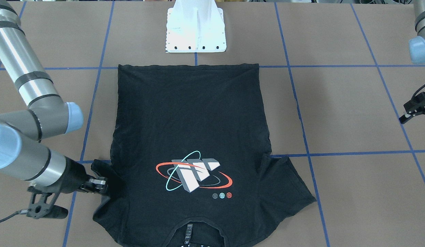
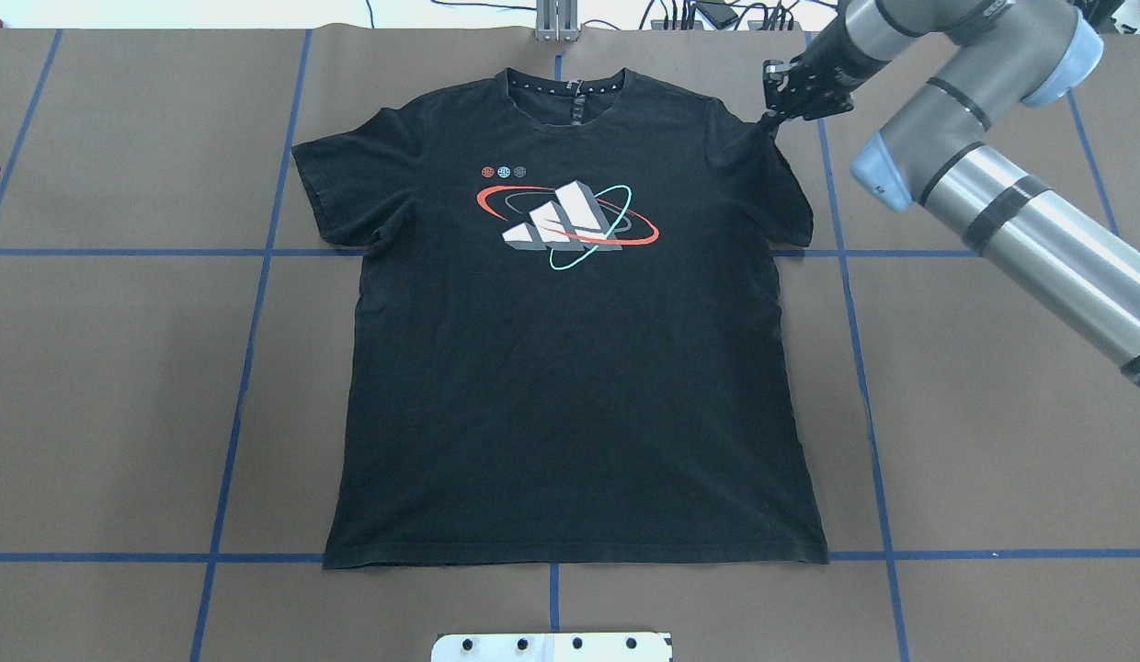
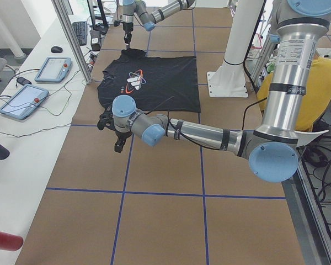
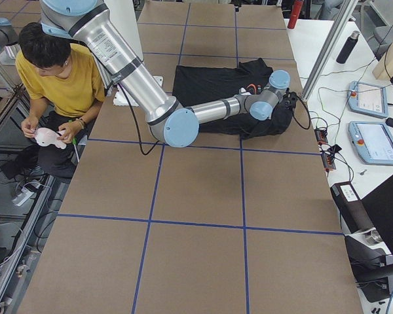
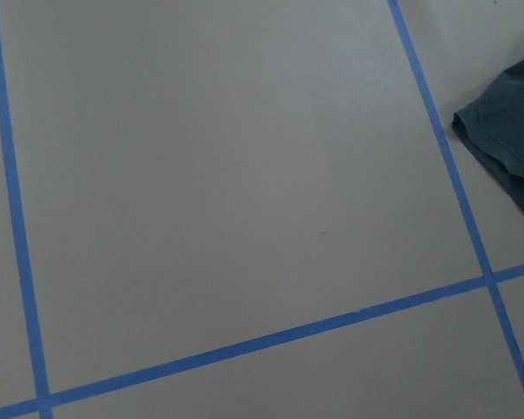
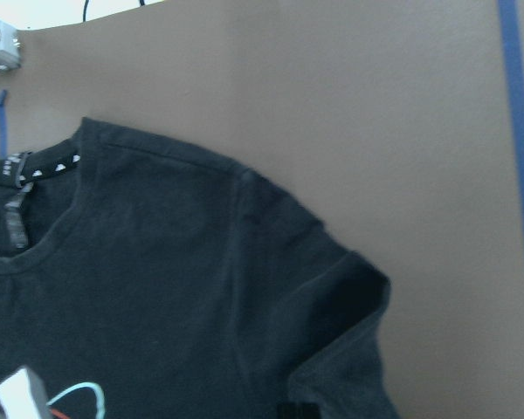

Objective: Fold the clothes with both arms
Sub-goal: 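Reach the right gripper to the shirt shoulder near the collar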

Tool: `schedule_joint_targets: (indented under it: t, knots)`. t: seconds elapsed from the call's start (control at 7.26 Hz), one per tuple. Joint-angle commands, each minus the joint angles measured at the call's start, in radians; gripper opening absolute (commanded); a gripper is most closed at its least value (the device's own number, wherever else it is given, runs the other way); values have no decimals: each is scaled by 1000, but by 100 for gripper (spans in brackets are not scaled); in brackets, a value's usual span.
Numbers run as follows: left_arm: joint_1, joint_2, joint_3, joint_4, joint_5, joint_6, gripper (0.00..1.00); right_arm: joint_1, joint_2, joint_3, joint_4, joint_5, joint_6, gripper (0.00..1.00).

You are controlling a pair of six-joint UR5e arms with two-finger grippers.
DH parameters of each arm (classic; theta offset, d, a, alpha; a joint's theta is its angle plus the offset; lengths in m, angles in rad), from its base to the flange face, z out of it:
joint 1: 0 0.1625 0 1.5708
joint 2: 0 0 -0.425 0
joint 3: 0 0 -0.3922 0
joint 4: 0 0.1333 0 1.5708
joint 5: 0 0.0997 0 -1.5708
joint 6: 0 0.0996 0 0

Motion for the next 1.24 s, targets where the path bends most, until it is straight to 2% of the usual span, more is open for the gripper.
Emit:
schedule_joint_targets:
  t: [0.0, 0.14, 0.41, 0.55, 0.69, 0.83, 0.96, 1.1]
  knots:
    - [0, -1, 1, -2, 1, -1, 100, -70, 122, -111, -1, -107, 56, 0]
    - [0, 0, -1, -2, -1, -7, 100, -96, 160, -156, -1, -115, 66, 0]
    - [0, -1, 4, -3, 1, -9, 100, -130, 168, -170, 0, -181, 89, 0]
    - [5, -3, 4, -5, 1, -9, 100, -133, 169, -181, 0, -184, 88, 0]
    - [34, -30, 16, -44, 7, -10, 100, -145, 185, -187, 2, -227, 89, 99]
    - [88, -88, 72, -101, 7, -59, 99, -153, 191, -184, 2, -233, 127, 100]
    - [122, -171, 164, -180, 8, -136, 99, -148, 191, -133, -1, -223, 141, 100]
    - [161, -211, 232, -272, 10, -186, 100, -134, 86, 20, -12, -176, 163, 100]
